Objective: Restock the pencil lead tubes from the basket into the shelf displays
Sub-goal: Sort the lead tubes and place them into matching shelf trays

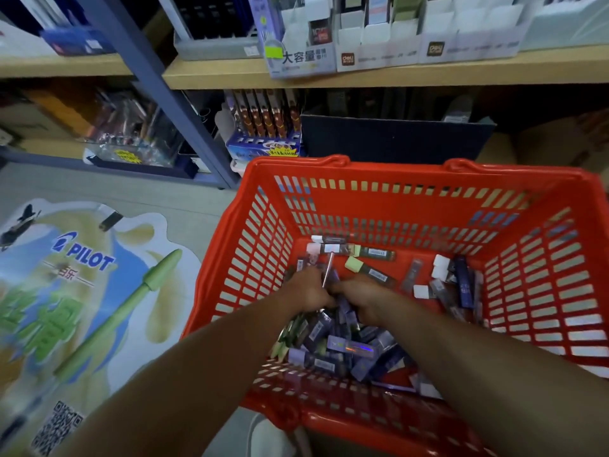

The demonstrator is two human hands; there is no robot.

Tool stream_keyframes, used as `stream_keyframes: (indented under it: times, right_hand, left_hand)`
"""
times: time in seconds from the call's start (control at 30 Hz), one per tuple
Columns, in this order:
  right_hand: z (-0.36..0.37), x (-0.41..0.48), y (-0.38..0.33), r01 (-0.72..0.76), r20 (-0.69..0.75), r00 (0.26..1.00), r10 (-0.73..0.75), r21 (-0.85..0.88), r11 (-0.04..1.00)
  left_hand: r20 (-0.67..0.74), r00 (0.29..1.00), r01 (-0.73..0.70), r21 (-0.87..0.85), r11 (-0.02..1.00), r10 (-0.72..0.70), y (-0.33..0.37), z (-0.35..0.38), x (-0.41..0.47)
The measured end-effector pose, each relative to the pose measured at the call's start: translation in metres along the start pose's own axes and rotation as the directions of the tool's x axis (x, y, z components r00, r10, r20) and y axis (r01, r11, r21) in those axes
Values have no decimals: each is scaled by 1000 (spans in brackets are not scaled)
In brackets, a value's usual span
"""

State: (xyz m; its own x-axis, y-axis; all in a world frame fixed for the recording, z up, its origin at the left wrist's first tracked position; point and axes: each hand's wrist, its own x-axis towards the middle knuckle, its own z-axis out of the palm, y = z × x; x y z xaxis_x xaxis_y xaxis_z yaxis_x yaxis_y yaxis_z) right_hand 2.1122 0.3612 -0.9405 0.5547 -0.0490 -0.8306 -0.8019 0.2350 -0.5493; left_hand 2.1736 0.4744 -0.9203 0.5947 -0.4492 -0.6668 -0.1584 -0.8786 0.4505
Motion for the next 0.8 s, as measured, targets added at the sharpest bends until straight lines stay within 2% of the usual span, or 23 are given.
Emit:
stream_keyframes:
  times: [0.13,0.33,0.47,0.6,0.8]
  right_hand:
    - [-2,-2,0,54,-8,998,-55,-109,993]
    - [-17,-1,-12,89,-108,990,-92,-37,995]
    - [-26,-7,-29,113,-105,987,-124,-106,988]
    - [-28,-16,-36,164,-41,985,-170,-125,979]
    - [-41,-27,-38,270,149,957,-250,-132,954]
  left_hand:
    - [17,1000,1,-10,1000,-1,2,-8,-3]
    - [-14,1000,-12,-175,984,10,11,-29,-3]
    - [-59,998,-20,-257,966,5,22,-51,-6]
    - [-99,995,-16,-336,942,-19,28,-63,-8]
    - [-130,990,-25,-518,855,-50,33,-69,-13]
